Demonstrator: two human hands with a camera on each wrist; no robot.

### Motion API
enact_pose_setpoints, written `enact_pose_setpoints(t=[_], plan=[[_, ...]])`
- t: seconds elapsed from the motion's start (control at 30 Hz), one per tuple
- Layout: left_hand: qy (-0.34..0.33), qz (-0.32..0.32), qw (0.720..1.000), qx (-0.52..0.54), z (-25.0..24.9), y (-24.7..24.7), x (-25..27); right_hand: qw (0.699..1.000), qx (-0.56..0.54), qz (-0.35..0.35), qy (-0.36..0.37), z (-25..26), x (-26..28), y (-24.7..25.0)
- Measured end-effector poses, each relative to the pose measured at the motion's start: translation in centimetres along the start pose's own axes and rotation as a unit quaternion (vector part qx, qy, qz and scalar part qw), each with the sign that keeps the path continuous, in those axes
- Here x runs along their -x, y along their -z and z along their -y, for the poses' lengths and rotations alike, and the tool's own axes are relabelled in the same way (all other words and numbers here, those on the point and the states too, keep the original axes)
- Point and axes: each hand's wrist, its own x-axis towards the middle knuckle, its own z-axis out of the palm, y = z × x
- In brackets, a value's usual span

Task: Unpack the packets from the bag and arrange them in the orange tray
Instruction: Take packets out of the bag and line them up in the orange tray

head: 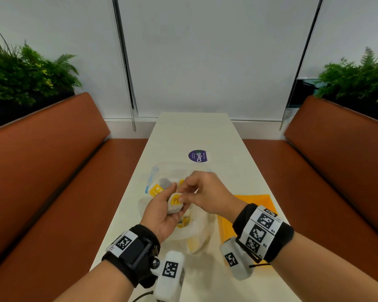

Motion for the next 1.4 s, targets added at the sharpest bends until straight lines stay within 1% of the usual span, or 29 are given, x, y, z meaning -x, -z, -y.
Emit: enact_pose_setpoints(t=[0.07,0.17,0.27,0.33,0.4,0.47,0.53,0.63,0.73,0.87,1.03,1.27,1.33,1.4], plan=[[-0.004,-0.011,1.0,0.001,-0.2,0.3,-0.2,1.0,-0.003,-0.005,0.008,0.1,0.1,0.3],[-0.008,-0.015,1.0,0.005,-0.7,0.5,-0.5,0.999,-0.043,0.009,0.01,0.5,0.0,1.0],[-0.017,-0.023,0.999,0.03,-0.9,0.7,-0.7,0.998,-0.062,0.032,0.004,0.7,-0.4,2.0],[-0.023,-0.026,0.999,0.039,-1.0,0.6,-0.8,0.998,-0.061,0.031,-0.008,0.7,-0.6,2.6],[-0.026,-0.031,0.998,0.037,-1.0,0.6,-0.7,0.998,-0.038,0.031,-0.031,0.4,-0.7,3.5],[-0.025,-0.035,0.998,0.036,-1.1,0.8,-0.6,0.997,0.037,0.035,-0.054,-0.2,-0.9,4.6],[-0.022,-0.04,0.998,0.037,-1.2,1.1,-0.7,0.985,0.142,0.053,-0.079,-1.2,-1.0,5.7],[-0.023,-0.046,0.998,0.039,-1.4,1.4,-0.8,0.944,0.288,0.094,-0.134,-3.5,-1.2,6.3],[-0.025,-0.044,0.998,0.035,-1.4,1.5,-0.8,0.911,0.35,0.11,-0.189,-6.7,-1.5,5.9],[-0.025,-0.043,0.998,0.033,-1.4,1.7,-0.7,0.884,0.384,0.124,-0.235,-10.3,-1.9,4.7],[-0.027,-0.042,0.998,0.033,-1.2,1.8,-0.6,0.862,0.411,0.137,-0.265,-12.7,-2.3,3.2],[-0.024,-0.044,0.998,0.037,-1.3,1.7,-0.7,0.846,0.442,0.124,-0.273,-13.7,-2.7,1.8],[-0.024,-0.044,0.998,0.038,-1.2,1.7,-0.7,0.846,0.441,0.123,-0.273,-13.7,-2.7,1.8],[-0.025,-0.045,0.998,0.036,-1.2,1.7,-0.7,0.853,0.429,0.116,-0.272,-13.6,-2.7,1.9]])
